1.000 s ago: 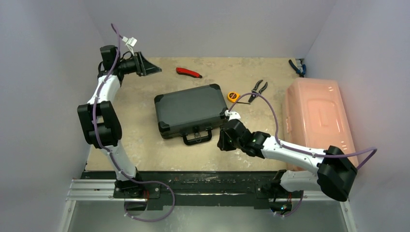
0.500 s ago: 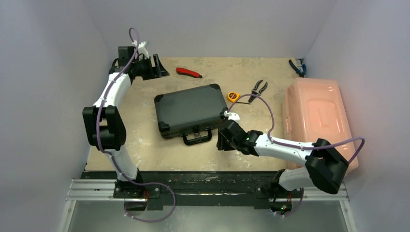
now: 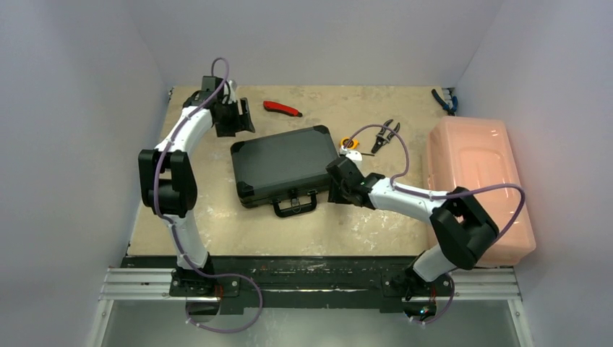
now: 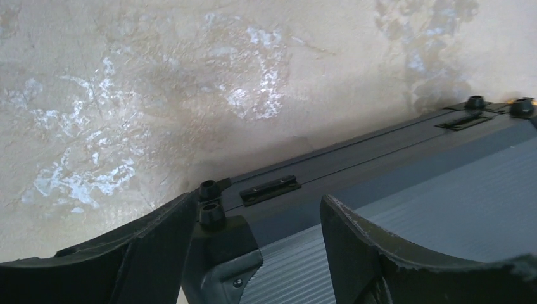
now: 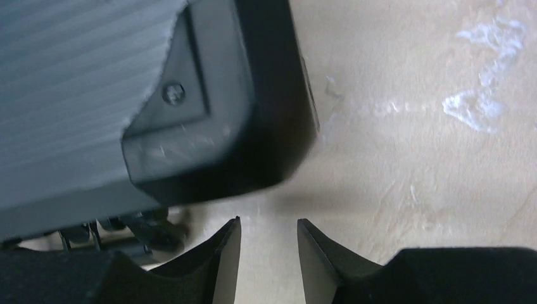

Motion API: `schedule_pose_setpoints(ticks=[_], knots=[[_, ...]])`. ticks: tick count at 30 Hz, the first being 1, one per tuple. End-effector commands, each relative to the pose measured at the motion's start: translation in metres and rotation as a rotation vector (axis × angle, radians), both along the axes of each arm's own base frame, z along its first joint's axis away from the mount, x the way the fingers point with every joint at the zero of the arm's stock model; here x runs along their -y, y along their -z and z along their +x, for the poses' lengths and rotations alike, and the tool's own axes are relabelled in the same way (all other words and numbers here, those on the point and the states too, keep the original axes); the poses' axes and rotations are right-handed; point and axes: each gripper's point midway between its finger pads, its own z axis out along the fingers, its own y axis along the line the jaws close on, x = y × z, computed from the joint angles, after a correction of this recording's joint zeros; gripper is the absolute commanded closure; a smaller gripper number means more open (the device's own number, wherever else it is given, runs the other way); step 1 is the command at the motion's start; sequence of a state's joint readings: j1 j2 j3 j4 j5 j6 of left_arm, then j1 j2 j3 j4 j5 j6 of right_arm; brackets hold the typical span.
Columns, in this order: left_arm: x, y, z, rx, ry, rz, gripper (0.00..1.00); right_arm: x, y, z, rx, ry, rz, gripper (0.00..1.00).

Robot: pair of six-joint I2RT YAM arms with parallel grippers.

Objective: Pack up texas hold em set

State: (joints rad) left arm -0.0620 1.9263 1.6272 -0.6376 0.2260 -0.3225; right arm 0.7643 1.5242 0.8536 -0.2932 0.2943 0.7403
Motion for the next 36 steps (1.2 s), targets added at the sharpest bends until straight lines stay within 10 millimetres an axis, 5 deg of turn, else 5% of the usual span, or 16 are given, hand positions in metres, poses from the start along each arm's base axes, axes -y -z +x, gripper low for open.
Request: schedule_pose_setpoints(ticks=[1, 17, 30, 36], knots=[[-0.011, 0.006, -0.003, -0.06, -0.059, 0.077, 0.29, -0.015, -0.015, 0.025, 0.042, -0.04, -0.002, 0.59], [-0.001, 0.048, -0.072, -0.223, -0.119, 0.034, 0.29, -0.036, -0.012, 0.074, 0.048, -0.089, -0.003, 0.61], [0.011, 0.049, -0.145, -0.206, -0.179, -0.026, 0.3, -0.051, -0.02, 0.096, 0.102, -0.193, 0.038, 0.62], [-0.003, 0.042, -0.184, -0.157, -0.284, 0.009, 0.3, -0.062, -0.024, 0.105, 0.114, -0.216, 0.054, 0.63]])
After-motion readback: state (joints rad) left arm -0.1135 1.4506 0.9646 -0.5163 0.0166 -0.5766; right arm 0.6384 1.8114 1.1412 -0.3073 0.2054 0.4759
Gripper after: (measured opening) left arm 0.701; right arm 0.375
